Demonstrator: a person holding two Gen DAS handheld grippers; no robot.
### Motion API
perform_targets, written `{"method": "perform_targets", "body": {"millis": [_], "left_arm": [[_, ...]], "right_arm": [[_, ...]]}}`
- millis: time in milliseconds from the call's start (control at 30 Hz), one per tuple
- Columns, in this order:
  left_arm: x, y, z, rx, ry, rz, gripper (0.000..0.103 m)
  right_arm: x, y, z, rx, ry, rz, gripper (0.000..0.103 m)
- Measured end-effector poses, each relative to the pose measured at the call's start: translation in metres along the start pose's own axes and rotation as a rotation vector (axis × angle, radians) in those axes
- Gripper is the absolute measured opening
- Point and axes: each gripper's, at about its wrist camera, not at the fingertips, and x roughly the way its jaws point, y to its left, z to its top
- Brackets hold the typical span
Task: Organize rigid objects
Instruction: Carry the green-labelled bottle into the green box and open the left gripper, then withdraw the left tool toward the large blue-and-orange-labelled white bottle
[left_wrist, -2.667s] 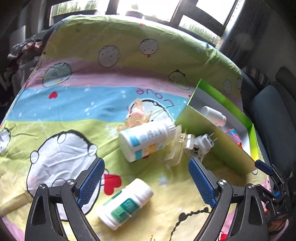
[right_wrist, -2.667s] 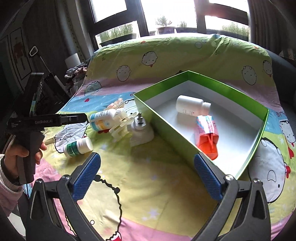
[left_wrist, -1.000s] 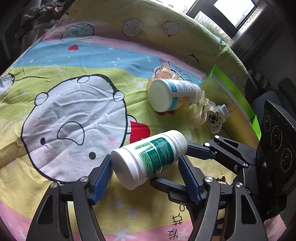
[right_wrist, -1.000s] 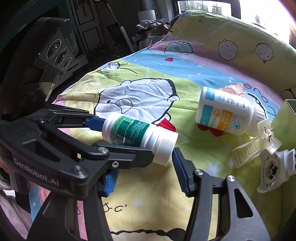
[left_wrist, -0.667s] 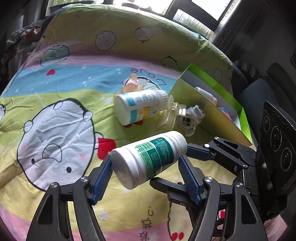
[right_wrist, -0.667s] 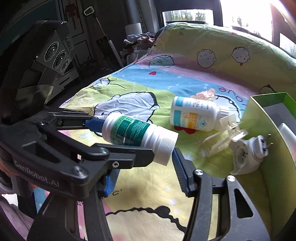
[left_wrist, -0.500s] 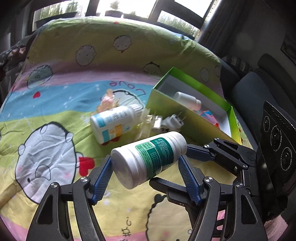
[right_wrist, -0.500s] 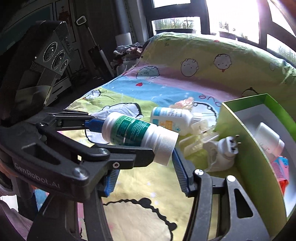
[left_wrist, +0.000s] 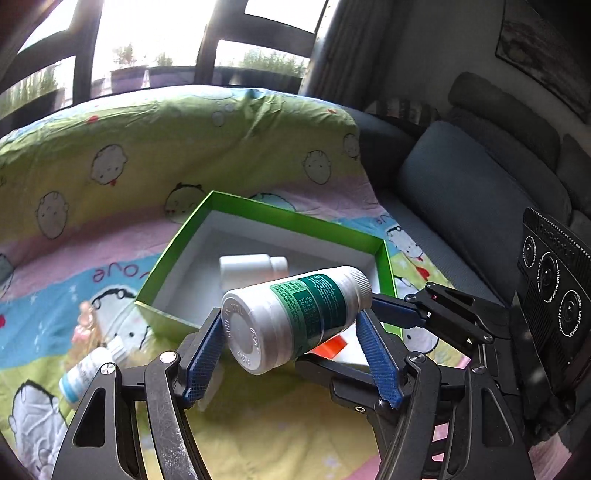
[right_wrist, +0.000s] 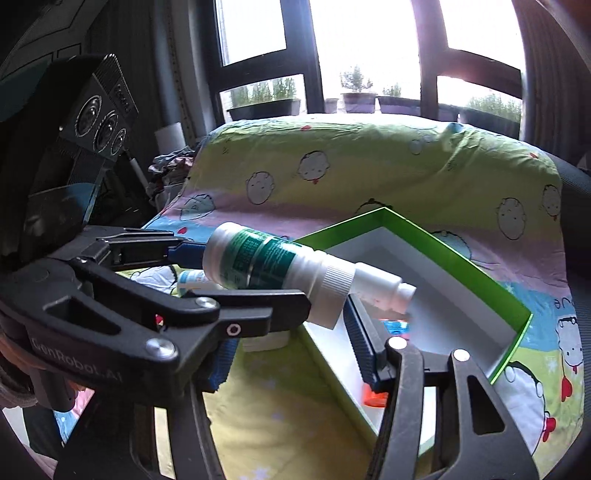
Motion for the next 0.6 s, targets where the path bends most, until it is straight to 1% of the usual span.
{"method": "perform_targets", "body": {"millis": [133, 267, 300, 400, 433, 467, 500, 533, 567, 600], "left_arm": [[0.026, -0.015, 0.013, 0.031, 0.014, -0.021, 0.072], [0.050, -0.022, 0.018, 0.027, 0.044, -0.045, 0.072], [0.055, -0.024, 0.018, 0.029, 0.053, -0.045, 0.072], [0.067, -0.030, 0.016, 0.041, 0.065, -0.002, 0.072], [0.070, -0.030, 0.015, 0.042, 0.068, 0.013, 0.072], [0.070, -0.030, 0.014, 0.043, 0.069, 0.027, 0.072], [0.070, -0.030, 0.012, 0.047, 0.066, 0.041, 0.074], [0.068, -0.030, 0.011, 0.056, 0.058, 0.056, 0.080], [0.066, -0.029, 0.010, 0.067, 0.047, 0.080, 0.084], [0.062, -0.029, 0.008, 0.080, 0.034, 0.108, 0.085]], "right_arm": [[0.002, -0.022, -0.002, 0.035, 0.002, -0.040, 0.055], [0.008, -0.041, -0.006, 0.070, 0.023, -0.067, 0.057], [0.010, -0.044, -0.008, 0.079, 0.030, -0.074, 0.058], [0.013, -0.053, -0.014, 0.106, 0.045, -0.079, 0.061], [0.014, -0.054, -0.016, 0.111, 0.048, -0.088, 0.068], [0.014, -0.055, -0.017, 0.110, 0.051, -0.108, 0.078], [0.013, -0.056, -0.019, 0.109, 0.052, -0.130, 0.082], [0.012, -0.056, -0.021, 0.107, 0.052, -0.152, 0.085], [0.010, -0.058, -0.022, 0.110, 0.050, -0.160, 0.086], [0.008, -0.059, -0.024, 0.116, 0.047, -0.165, 0.086]]}}
